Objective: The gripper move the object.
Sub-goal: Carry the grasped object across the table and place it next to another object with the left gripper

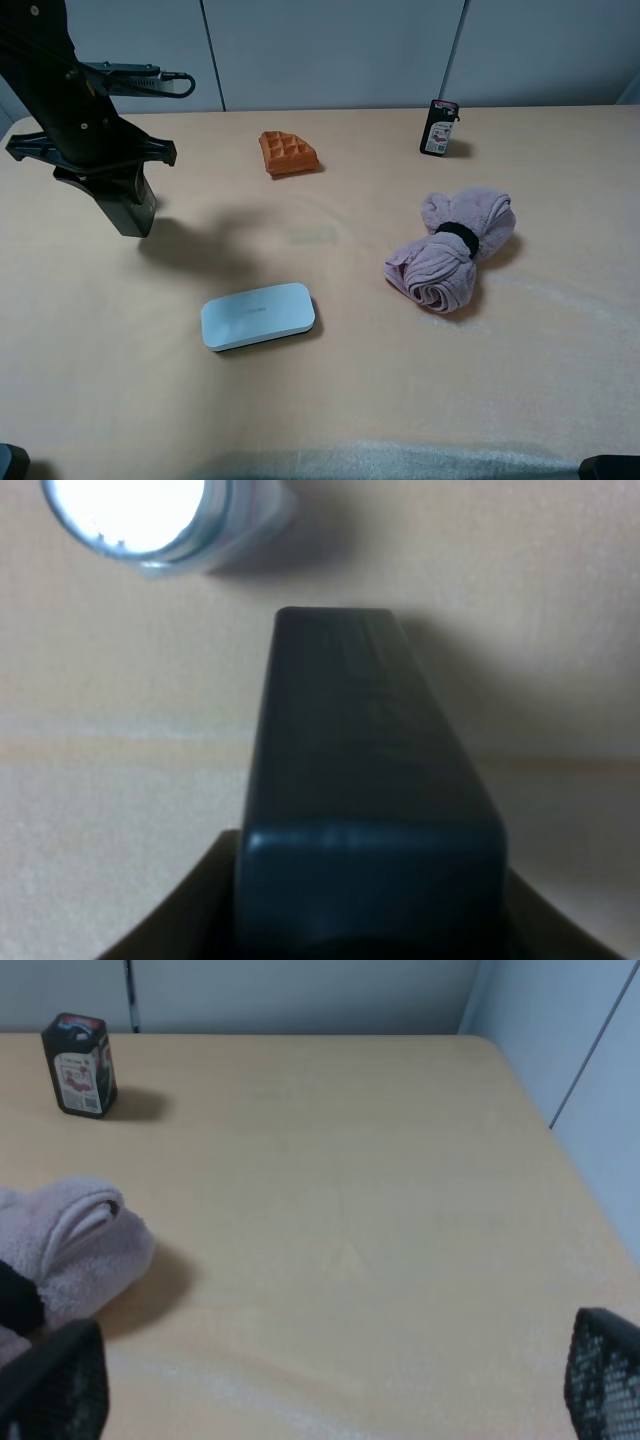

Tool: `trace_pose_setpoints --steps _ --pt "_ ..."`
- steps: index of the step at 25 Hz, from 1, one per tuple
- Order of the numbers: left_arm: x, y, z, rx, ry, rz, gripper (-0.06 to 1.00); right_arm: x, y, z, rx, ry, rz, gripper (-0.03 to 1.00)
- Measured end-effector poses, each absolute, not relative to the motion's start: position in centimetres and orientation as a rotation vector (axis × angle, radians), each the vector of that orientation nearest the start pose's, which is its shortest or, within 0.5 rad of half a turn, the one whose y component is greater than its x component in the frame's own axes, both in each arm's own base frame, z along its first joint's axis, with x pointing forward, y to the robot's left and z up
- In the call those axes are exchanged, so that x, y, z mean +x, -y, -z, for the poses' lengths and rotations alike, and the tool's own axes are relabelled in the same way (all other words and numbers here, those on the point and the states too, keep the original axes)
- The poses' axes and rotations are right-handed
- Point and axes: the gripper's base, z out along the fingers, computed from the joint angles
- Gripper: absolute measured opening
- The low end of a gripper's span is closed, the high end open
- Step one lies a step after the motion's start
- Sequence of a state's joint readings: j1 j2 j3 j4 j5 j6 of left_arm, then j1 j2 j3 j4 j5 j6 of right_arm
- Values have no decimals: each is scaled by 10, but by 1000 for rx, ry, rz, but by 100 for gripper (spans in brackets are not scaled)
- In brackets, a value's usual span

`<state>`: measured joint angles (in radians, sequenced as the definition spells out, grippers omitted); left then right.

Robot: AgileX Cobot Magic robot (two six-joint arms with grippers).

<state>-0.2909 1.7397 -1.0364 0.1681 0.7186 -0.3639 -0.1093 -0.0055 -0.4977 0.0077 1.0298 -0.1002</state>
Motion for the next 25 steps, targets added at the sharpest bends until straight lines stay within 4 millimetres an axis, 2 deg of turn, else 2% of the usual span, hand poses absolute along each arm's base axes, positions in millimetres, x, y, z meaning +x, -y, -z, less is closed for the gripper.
trace_pose_setpoints --steps 5,25 --pt "305 81 -168 61 -2898 -65 48 -4 -1 -279 9 -2012 124 69" --pt "306 81 -168 63 -2884 -57 48 -4 -1 -279 9 -2012 124 69"
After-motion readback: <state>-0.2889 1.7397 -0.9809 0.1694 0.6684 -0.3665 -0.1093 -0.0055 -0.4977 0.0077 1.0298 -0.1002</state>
